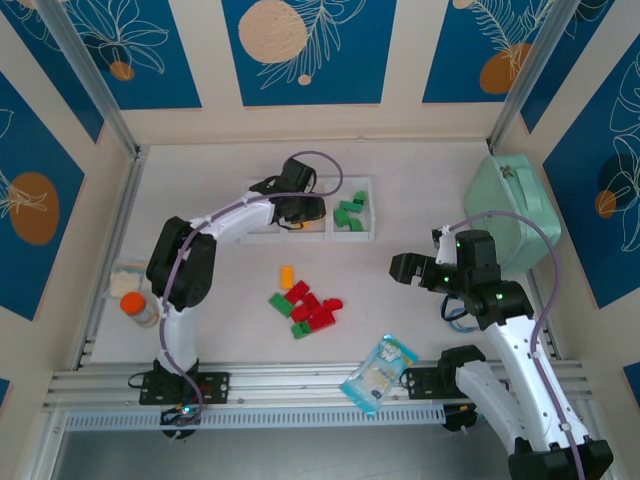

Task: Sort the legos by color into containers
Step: Place the lego in the container, then pick up the lego from the center of the table.

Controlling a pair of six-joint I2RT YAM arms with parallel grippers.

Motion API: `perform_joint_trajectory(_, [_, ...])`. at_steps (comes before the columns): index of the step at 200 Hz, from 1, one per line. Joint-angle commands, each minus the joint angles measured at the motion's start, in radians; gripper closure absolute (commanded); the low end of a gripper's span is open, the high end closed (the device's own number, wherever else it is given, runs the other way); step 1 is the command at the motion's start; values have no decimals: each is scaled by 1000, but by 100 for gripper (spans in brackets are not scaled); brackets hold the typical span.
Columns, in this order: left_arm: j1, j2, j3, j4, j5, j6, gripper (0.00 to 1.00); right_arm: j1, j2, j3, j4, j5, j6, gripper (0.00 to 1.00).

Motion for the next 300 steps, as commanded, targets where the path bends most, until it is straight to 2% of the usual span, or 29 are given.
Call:
perform_joint_trajectory(1, [21,-2,34,-7,16,1,63,10,-10,-11,-3,-14,-1,1])
perform_joint_trajectory(26, [21,-36,-7,4,13,18,41,11,-5,-16,7,-16,-2,1])
perform_joint_trajectory(79, [21,-209,-190,33,-49,10,23,11,11,-17,11,-11,0,1])
perform_joint_trajectory(129, [1,-399,-419,13,-36,26,21,11,37,-20,16,-2,-2,1])
perform_joint_trajectory(186, [-39,-493,-578,-74,-104,19,21,10,55,-22,24,-5,-1,1])
perform_joint_trajectory(215, [-45,-469,-601,-77,-117,13,22,11,56,-21,22,-10,-1,1])
perform_joint_trajectory(256, [-82,-377,-524,-143,-174,37,23,11,49,-20,19,-8,-1,1])
perform_joint_trajectory(300, [-82,-306,-491,-177,-214,32,27,13,43,-19,17,-8,-2,1])
